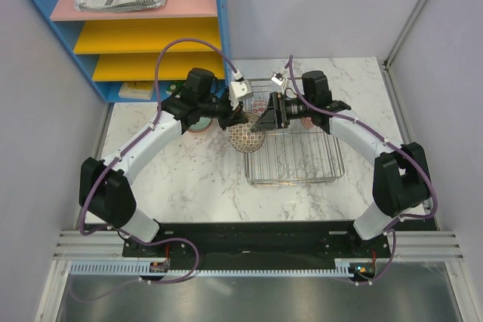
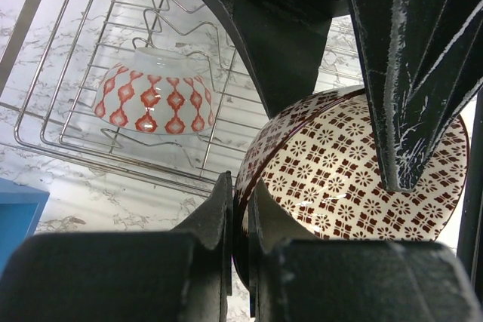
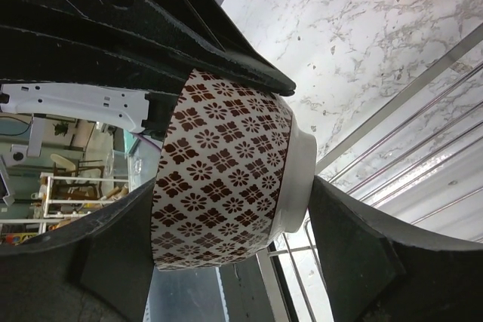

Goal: Load the bowls into the dish rack

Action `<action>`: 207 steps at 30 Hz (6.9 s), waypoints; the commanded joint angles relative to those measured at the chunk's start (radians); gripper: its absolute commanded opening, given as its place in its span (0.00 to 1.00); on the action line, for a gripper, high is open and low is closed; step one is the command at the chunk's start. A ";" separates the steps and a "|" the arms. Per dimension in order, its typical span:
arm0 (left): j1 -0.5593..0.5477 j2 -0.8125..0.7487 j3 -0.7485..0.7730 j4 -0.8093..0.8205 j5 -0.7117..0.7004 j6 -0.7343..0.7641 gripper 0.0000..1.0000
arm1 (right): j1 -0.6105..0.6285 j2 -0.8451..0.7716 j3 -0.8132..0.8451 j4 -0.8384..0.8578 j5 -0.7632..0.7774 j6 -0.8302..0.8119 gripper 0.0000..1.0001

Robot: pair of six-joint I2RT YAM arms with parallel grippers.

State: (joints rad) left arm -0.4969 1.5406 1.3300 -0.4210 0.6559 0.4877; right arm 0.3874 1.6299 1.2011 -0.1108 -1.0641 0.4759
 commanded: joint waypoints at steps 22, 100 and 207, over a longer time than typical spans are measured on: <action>-0.003 0.001 0.064 0.059 0.022 0.017 0.02 | 0.028 -0.036 -0.026 0.065 -0.154 -0.029 0.84; 0.483 -0.364 -0.277 0.077 0.090 -0.164 1.00 | -0.016 -0.220 0.144 -0.552 0.591 -0.571 0.00; 0.621 -0.524 -0.407 0.045 0.088 -0.141 1.00 | 0.318 0.033 -0.069 -0.653 1.627 -0.921 0.98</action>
State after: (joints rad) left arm 0.1184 1.0393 0.9092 -0.3687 0.7166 0.3485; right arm 0.7017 1.6711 1.1011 -0.7227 0.5804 -0.4500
